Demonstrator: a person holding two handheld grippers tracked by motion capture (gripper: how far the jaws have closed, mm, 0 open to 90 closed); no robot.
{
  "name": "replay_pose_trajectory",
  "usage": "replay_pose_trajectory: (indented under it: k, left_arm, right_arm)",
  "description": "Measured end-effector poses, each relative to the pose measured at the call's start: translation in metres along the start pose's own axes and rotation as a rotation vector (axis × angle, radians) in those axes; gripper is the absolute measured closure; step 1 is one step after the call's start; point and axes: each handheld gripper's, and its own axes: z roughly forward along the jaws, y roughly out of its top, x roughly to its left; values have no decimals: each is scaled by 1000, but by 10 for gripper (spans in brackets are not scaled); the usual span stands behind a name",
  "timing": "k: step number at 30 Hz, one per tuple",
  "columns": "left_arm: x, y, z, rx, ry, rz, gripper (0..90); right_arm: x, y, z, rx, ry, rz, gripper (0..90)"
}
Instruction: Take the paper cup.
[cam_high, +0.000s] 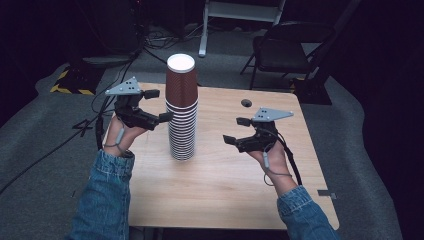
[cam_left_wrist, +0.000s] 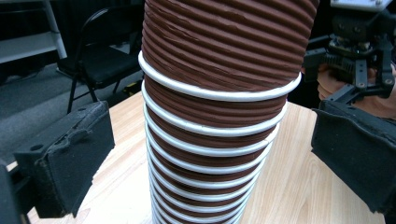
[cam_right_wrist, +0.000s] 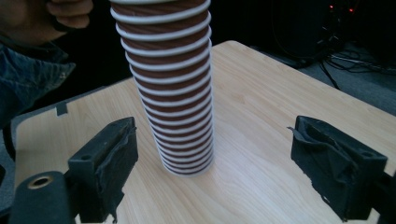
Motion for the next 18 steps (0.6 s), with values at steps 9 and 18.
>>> replay_pose_trajectory:
  k: [9, 18]
  left_arm:
    - [-2, 11, -10, 4, -8, 38, 0]
    - [-6, 38, -10, 18, -20, 89, 0]
  right_arm:
    - [9, 38, 27, -30, 51, -45, 149]
    - [16, 68, 59, -68, 104, -71, 90]
